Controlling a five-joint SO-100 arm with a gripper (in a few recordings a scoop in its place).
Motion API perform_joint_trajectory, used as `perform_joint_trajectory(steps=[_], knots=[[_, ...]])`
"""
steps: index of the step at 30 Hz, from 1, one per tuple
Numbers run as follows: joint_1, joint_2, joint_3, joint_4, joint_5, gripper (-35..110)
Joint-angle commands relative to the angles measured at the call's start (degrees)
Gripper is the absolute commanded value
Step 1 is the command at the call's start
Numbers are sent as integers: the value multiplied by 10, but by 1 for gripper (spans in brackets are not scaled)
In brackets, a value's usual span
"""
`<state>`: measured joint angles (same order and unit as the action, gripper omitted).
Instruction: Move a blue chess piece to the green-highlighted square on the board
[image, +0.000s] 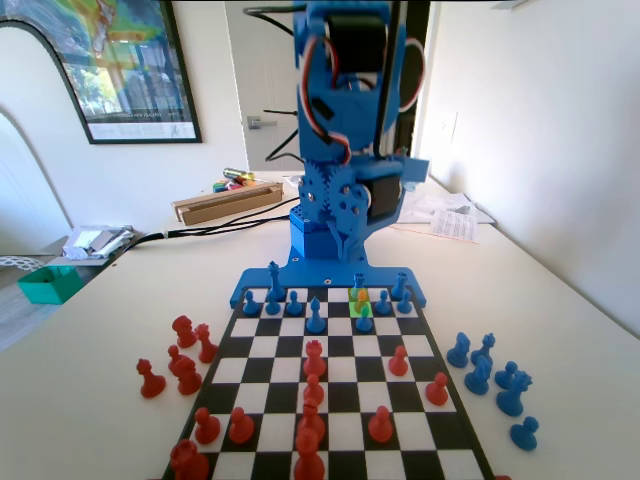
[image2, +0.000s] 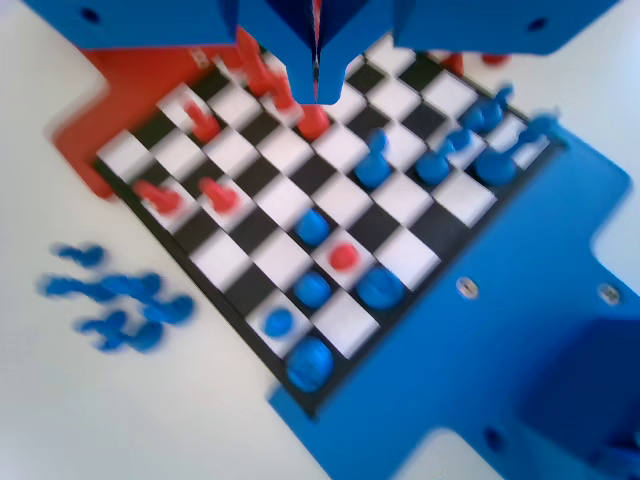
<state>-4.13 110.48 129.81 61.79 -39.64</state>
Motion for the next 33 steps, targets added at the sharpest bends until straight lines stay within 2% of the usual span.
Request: perform_joint_trajectory(steps=[1,16,33], knots=[[-25,-1,32,-52,12,1],[-76,-32,136,-178,50,4],[-83,-93,143,-219,37,12]])
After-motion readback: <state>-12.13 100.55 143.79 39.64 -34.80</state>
